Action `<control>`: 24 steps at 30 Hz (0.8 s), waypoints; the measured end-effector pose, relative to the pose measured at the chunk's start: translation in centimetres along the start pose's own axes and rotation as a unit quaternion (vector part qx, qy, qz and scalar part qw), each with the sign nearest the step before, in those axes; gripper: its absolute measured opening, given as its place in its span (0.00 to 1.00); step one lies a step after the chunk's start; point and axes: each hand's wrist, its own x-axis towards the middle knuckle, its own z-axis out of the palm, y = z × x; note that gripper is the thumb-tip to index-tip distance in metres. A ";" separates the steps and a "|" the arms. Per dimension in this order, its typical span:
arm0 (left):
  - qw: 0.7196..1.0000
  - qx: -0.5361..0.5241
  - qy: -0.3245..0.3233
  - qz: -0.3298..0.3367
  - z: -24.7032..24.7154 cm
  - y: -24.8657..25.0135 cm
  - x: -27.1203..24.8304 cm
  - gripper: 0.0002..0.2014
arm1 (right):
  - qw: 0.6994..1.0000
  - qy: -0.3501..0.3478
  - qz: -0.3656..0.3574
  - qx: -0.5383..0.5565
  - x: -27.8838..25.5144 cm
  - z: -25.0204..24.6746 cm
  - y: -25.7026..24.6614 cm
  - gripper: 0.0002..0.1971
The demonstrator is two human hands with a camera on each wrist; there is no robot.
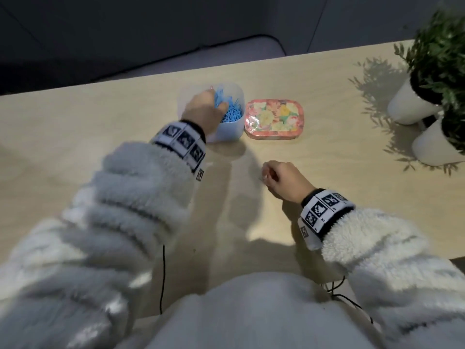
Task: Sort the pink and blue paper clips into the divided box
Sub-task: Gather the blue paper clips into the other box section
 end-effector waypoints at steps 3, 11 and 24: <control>0.998 0.030 -0.028 -0.052 -0.1 1.4 2.9 0.19 | 0.999 0.034 0.011 0.019 -0.6 -0.7 0.2 0.11; 0.987 -0.109 -0.072 -0.089 -1.4 1.7 3.9 0.15 | 0.993 0.087 -0.048 0.058 -0.4 -2.7 -1.8 0.07; 0.949 -0.288 -0.062 -0.117 0.1 -8.4 0.2 0.20 | 0.979 0.119 -0.154 0.059 11.3 -3.5 -14.2 0.07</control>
